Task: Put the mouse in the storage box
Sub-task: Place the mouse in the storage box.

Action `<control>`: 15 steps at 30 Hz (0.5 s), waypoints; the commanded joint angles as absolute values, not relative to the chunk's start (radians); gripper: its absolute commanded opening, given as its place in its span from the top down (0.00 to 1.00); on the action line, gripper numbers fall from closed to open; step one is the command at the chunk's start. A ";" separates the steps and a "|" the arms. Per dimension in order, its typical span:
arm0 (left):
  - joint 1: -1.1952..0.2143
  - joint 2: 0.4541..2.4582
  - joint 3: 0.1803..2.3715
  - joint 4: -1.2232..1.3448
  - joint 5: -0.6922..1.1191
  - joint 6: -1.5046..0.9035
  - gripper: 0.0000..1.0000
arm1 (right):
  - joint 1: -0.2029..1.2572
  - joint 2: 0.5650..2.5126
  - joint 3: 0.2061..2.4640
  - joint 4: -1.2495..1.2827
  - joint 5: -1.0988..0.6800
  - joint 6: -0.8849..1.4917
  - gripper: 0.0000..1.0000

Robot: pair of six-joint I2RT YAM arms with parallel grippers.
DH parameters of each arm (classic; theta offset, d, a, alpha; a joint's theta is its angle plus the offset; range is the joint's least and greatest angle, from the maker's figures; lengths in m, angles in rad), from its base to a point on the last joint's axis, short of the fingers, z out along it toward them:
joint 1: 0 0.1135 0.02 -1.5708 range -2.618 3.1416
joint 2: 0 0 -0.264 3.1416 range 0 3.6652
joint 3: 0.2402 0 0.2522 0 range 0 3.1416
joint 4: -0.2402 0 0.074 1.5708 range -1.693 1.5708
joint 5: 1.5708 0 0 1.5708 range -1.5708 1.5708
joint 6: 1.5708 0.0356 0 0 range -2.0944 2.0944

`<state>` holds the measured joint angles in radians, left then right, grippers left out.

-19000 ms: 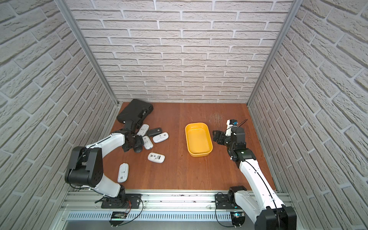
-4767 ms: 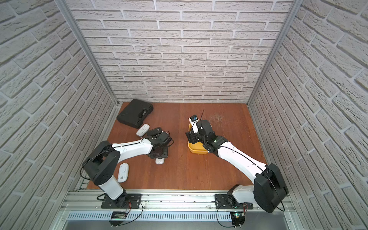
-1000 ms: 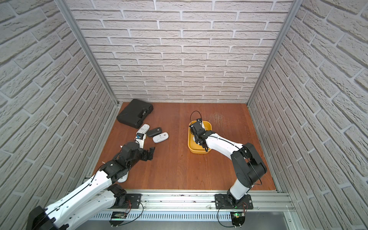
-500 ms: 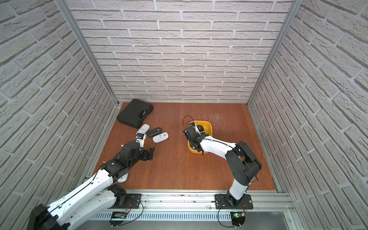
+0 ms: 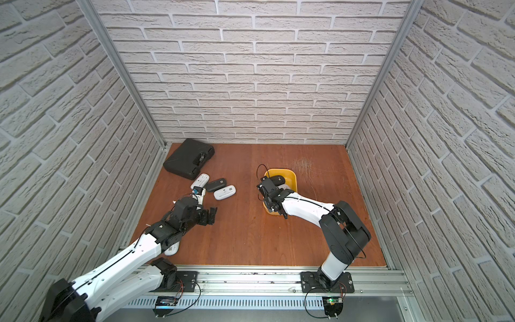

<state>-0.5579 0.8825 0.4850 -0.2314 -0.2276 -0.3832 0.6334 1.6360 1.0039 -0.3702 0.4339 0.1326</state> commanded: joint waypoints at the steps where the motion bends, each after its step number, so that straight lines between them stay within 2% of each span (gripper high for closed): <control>1: -0.542 0.901 0.516 -0.197 -0.205 -0.397 0.02 | 0.639 1.564 0.997 -0.336 0.382 0.146 0.36; 6: -0.499 0.967 0.555 -0.158 -0.112 -0.396 0.02 | 0.637 1.465 0.971 -0.298 0.356 0.167 0.34; 7: -0.484 0.990 0.564 -0.141 -0.082 -0.393 0.02 | 0.635 1.439 0.955 -0.279 0.347 0.174 0.31; 9: -0.452 1.046 0.587 -0.100 -0.026 -0.388 0.02 | 0.632 1.394 0.933 -0.253 0.340 0.192 0.31; 15: -0.343 1.326 0.718 0.016 0.181 -0.377 0.04 | 0.619 1.320 0.900 -0.226 0.313 0.222 0.28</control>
